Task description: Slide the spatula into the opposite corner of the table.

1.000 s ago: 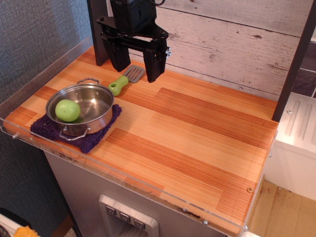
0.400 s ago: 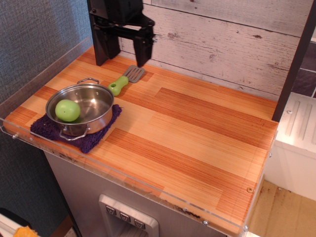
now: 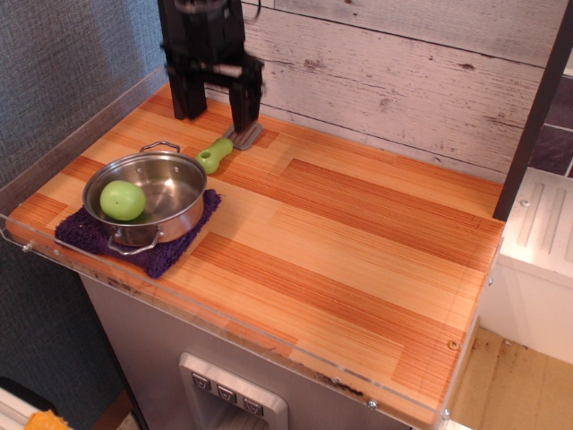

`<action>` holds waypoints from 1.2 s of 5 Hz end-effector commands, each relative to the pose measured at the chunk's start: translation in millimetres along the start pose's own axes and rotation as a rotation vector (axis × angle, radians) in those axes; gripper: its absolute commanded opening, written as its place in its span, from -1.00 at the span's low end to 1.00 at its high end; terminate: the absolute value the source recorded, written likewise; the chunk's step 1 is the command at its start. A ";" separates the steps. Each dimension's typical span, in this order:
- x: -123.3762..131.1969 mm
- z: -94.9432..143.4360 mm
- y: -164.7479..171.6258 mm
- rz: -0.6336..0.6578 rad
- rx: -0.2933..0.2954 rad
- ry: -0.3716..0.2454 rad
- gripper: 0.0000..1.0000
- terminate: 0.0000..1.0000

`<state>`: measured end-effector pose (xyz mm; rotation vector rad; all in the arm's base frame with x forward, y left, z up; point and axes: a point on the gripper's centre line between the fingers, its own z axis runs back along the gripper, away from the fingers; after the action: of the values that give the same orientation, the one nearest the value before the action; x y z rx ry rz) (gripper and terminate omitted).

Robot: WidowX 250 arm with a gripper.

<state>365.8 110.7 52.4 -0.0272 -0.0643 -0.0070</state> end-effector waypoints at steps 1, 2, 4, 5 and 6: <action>-0.7 -20.0 7.4 0.047 0.050 -0.006 1.00 -1.00; 1.3 -30.7 8.7 0.059 0.072 -0.026 1.00 -1.00; 1.1 -39.0 5.3 0.049 0.075 -0.029 -1.00 -1.00; 0.4 -30.8 2.5 0.044 0.084 -0.045 -1.00 -1.00; 1.7 -28.7 -1.9 0.025 0.089 -0.035 -1.00 -1.00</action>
<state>365.3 108.9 6.7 0.0491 -0.0588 0.0368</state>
